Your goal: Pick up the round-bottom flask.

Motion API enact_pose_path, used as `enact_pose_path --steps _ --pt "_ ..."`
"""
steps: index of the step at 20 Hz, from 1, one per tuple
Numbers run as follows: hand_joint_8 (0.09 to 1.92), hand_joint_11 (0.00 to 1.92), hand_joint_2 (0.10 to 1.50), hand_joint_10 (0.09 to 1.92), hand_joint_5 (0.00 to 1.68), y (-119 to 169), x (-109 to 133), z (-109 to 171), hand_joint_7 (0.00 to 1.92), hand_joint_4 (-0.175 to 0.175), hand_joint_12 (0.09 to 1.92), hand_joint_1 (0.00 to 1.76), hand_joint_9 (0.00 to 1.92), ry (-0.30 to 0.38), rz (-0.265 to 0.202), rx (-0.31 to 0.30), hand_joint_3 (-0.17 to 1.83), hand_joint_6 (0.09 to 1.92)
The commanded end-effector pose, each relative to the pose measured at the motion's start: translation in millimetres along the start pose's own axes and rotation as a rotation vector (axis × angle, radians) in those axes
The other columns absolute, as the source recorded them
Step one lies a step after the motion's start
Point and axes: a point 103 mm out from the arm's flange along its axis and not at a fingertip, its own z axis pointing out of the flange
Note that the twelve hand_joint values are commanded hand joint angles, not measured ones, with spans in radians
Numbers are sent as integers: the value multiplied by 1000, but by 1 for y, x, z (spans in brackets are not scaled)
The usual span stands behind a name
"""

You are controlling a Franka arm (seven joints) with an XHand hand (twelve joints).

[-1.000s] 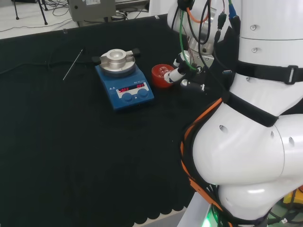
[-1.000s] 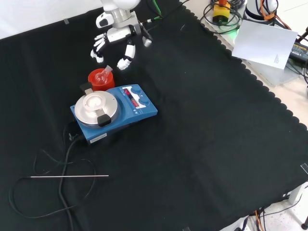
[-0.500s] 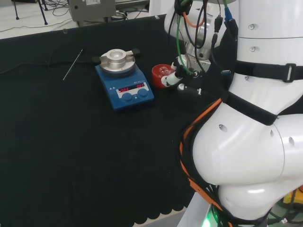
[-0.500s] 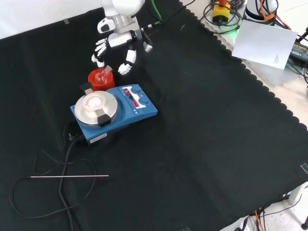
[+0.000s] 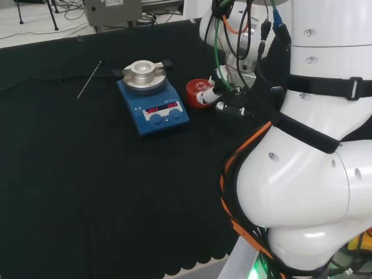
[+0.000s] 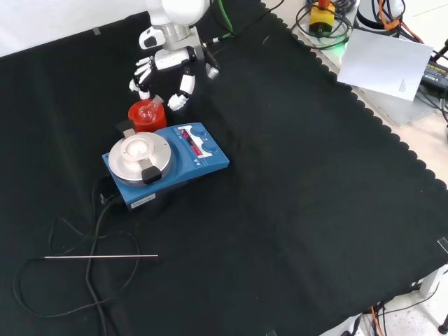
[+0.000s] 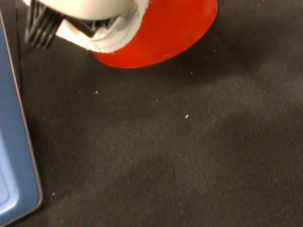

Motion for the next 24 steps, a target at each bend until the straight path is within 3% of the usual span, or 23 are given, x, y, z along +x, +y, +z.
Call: enact_pose_path --steps 1,19,24 --pt "716 29 587 735 621 3 -3 2 182 -87 1375 923 410 -7 10 -9 617 852" --pt "720 58 617 730 734 8 -2 3 218 -75 1371 946 441 -8 14 -18 641 941" --pt "714 80 632 716 848 9 -1 5 260 -49 1365 968 475 -18 19 -21 651 949"
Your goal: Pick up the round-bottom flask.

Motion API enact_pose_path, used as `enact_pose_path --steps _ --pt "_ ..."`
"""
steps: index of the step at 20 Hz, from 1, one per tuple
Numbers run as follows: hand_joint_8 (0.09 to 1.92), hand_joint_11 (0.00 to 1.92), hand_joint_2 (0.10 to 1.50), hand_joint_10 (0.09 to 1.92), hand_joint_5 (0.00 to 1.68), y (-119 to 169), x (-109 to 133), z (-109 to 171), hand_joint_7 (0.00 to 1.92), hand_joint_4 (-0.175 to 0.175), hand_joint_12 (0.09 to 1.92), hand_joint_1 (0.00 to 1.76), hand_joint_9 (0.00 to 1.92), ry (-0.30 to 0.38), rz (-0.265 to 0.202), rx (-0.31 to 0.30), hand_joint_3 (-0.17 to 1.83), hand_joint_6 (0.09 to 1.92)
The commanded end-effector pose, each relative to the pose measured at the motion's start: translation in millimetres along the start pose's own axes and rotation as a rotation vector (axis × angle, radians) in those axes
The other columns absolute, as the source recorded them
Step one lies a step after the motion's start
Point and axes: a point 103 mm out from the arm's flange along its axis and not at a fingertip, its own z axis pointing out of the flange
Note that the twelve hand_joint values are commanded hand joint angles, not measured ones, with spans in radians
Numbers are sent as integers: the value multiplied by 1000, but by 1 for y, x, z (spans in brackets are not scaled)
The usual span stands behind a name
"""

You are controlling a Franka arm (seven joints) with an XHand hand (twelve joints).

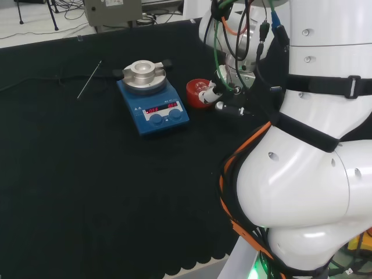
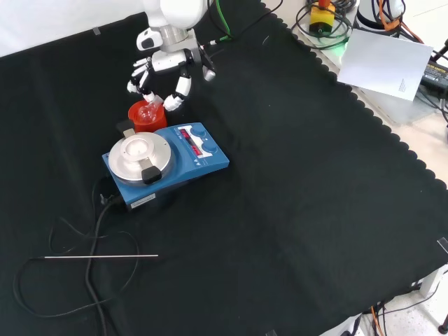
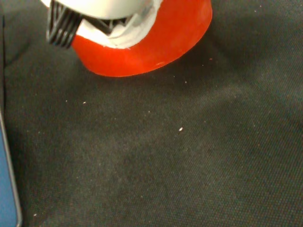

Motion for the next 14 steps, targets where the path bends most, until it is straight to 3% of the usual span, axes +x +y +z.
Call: enact_pose_path --steps 1,3,5,8,14 --pt "714 85 635 714 867 1 1 2 269 -45 1364 976 481 -10 6 -2 654 951" --pt "715 92 803 710 981 2 0 2 282 99 1367 1021 491 -14 9 -6 470 957" --pt "711 103 890 703 1038 3 0 0 297 157 1363 1043 506 -14 10 -15 345 928" --pt "707 126 918 696 1058 3 0 -4 319 174 1357 1051 527 -10 10 -26 303 918" --pt "683 164 894 665 1065 3 0 -14 363 175 1340 1054 571 -7 10 -46 355 925"
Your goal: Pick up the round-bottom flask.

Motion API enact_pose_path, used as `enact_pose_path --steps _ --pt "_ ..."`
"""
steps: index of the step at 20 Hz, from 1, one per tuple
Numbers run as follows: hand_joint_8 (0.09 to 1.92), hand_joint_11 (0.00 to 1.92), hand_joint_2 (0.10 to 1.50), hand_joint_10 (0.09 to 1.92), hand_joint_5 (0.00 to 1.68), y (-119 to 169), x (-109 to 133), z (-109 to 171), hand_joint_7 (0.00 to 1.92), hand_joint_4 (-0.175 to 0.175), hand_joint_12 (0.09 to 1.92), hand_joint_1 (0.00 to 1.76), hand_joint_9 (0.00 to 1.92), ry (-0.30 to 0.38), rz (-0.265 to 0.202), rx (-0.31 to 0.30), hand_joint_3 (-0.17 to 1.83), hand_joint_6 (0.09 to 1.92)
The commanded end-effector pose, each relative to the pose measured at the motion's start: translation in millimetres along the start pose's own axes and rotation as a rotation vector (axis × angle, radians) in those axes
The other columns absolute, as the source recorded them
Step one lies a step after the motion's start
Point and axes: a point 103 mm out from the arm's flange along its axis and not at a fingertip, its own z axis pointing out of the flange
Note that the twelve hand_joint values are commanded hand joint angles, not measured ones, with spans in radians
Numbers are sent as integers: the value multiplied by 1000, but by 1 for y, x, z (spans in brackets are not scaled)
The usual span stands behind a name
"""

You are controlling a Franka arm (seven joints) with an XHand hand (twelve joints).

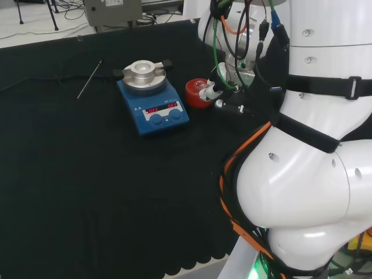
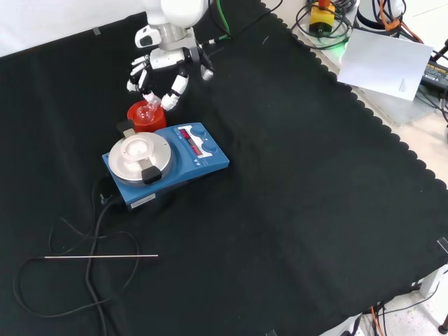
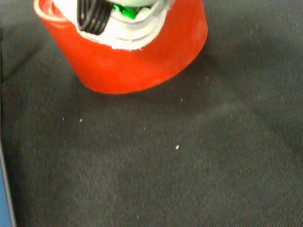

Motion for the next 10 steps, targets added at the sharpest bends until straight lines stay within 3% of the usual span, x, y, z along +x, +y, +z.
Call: enact_pose_path --steps 1,5,10 --pt "674 172 865 655 1070 -1 -1 -8 378 175 1338 1057 581 3 0 -21 410 933" --pt "657 209 726 629 1086 -2 0 -18 433 175 1331 1072 625 10 -8 -34 690 1011" --pt "657 223 688 625 1086 -2 3 -24 454 175 1332 1076 647 7 -17 -35 772 1047"
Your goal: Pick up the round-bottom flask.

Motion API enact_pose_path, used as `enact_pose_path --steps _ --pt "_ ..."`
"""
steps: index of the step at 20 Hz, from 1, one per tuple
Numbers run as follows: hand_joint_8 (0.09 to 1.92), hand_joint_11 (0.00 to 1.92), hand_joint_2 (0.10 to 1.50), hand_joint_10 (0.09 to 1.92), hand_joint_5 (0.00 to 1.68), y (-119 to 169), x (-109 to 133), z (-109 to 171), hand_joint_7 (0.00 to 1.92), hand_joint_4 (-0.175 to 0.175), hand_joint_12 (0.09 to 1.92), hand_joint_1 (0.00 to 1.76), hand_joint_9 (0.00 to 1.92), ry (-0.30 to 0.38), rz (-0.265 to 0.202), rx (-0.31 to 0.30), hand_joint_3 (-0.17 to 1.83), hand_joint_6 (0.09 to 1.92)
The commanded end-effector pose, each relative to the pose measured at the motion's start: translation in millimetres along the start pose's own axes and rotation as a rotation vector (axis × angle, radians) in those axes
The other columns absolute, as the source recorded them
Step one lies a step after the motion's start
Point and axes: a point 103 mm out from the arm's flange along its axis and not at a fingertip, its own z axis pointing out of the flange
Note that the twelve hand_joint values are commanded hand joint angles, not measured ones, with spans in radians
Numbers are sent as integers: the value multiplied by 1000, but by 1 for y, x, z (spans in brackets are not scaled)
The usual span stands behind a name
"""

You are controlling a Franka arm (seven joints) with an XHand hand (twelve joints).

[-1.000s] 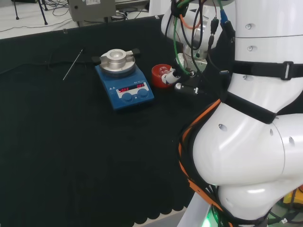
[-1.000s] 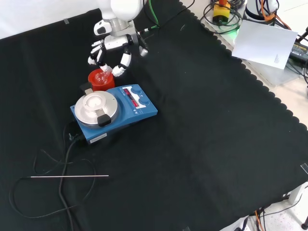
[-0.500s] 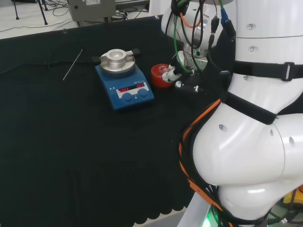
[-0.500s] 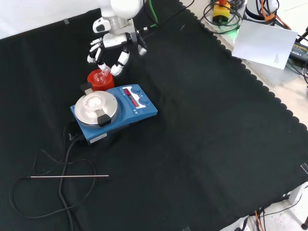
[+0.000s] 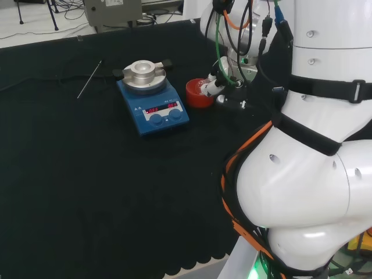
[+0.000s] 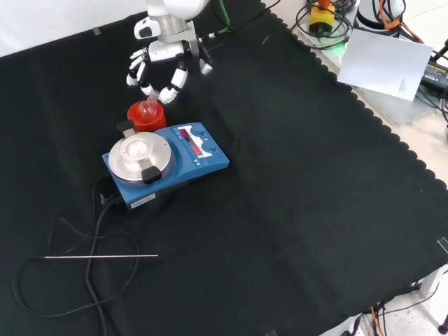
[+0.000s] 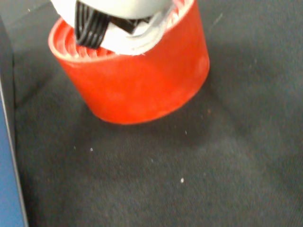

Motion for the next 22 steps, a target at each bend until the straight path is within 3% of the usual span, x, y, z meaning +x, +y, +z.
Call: enact_pose_path --steps 1,22 --pt "658 224 686 625 1086 -2 3 -5 455 175 1333 1076 649 -1 -9 2 775 1049" --pt "651 253 612 617 1149 8 20 -27 450 143 1331 1111 653 12 -46 -1 863 992"
